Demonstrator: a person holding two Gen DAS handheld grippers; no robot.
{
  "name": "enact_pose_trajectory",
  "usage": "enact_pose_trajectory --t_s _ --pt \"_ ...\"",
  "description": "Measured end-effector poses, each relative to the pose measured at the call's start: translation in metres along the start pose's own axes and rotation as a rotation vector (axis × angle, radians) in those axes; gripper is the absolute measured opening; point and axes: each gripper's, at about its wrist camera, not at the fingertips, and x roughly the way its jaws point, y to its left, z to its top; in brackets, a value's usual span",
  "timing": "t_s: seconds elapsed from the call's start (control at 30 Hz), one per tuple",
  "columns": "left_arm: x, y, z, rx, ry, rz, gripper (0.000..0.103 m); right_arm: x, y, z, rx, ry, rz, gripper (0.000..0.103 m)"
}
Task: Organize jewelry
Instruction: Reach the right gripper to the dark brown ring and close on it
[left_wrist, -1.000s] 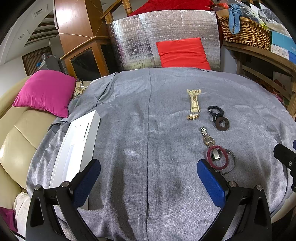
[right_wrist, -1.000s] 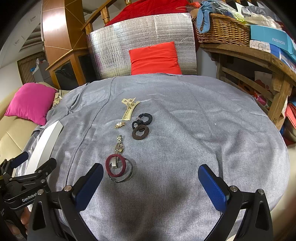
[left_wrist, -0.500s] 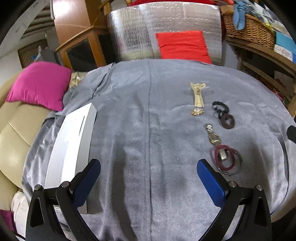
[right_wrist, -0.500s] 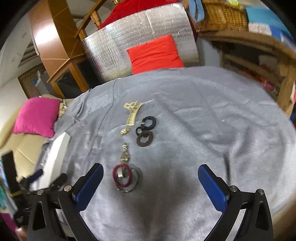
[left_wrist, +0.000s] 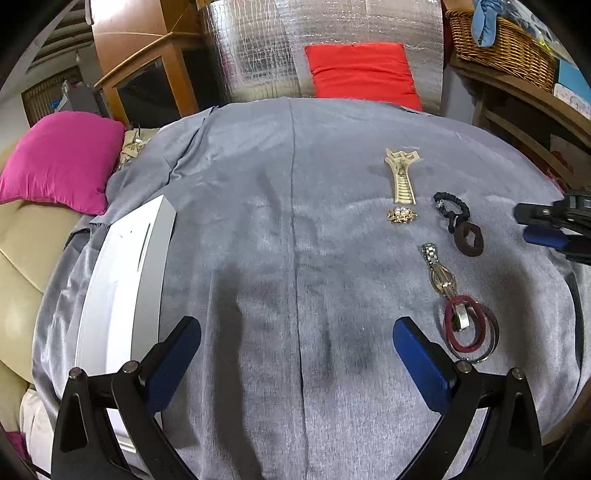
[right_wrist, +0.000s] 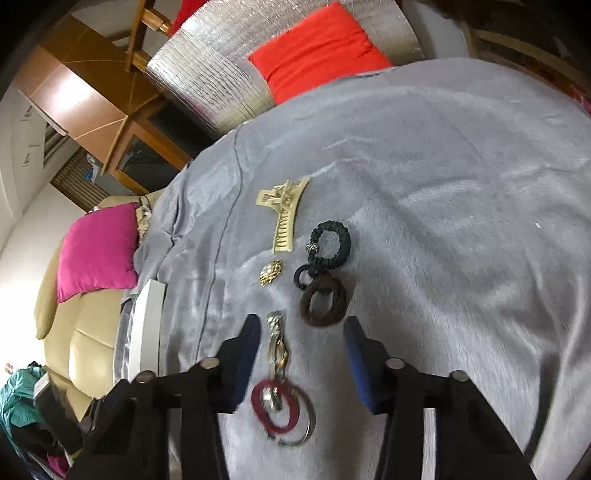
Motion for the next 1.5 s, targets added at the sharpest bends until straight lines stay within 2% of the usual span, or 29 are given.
enact_pose_trajectory --t_s 0.23,0.4,0.43,0.47,0.53,0.63,0.87,1.1,1.17,1.2,1.23,1.33,1.37,1.5 --pt "0.002 -0.008 0.009 0.043 -0.034 -0.031 0.103 0.039 -0.006 0.011 -0.03 0.045 -0.082 0.046" --pt "0.011 -0.013 0.012 0.065 -0.021 -0.07 0.103 0.064 -0.008 0.012 -0.069 0.074 -0.13 0.045" --pt "0.012 -0.014 0.011 0.069 -0.016 -0.072 0.103 0.069 -0.009 0.011 -0.076 0.081 -0.133 0.035" --pt "0.014 -0.016 0.01 0.078 -0.01 -0.071 0.103 0.073 -0.009 0.01 -0.088 0.08 -0.134 0.03" --pt "0.015 -0.02 0.009 0.091 -0.006 -0.069 0.103 0.074 -0.006 0.009 -0.132 0.066 -0.153 0.01" --pt "0.017 -0.023 0.009 0.101 -0.01 -0.07 0.103 0.068 -0.011 0.009 -0.111 0.066 -0.135 0.01" --pt "0.022 -0.034 0.012 0.102 -0.003 -0.099 0.103 0.031 -0.032 0.015 -0.009 -0.006 -0.087 0.01" --pt "0.03 -0.059 0.036 0.112 -0.065 -0.18 0.103 0.026 -0.052 0.018 0.079 -0.011 -0.11 0.01" --pt "0.036 -0.066 0.046 0.106 -0.077 -0.231 0.102 0.024 -0.056 0.019 0.094 -0.02 -0.11 0.01" --pt "0.04 -0.073 0.051 0.114 -0.078 -0.273 0.101 0.022 -0.057 0.019 0.095 -0.025 -0.111 0.01" --pt "0.044 -0.078 0.055 0.122 -0.076 -0.307 0.094 0.021 -0.058 0.02 0.095 -0.035 -0.115 0.01" --pt "0.056 -0.092 0.064 0.135 -0.038 -0.369 0.058 0.016 -0.063 0.025 0.105 -0.063 -0.121 0.01" --pt "0.063 -0.097 0.067 0.138 -0.02 -0.379 0.052 0.014 -0.066 0.025 0.11 -0.07 -0.123 0.01" --pt "0.082 -0.112 0.077 0.139 0.018 -0.452 0.052 0.014 -0.075 0.03 0.115 -0.08 -0.148 0.01"
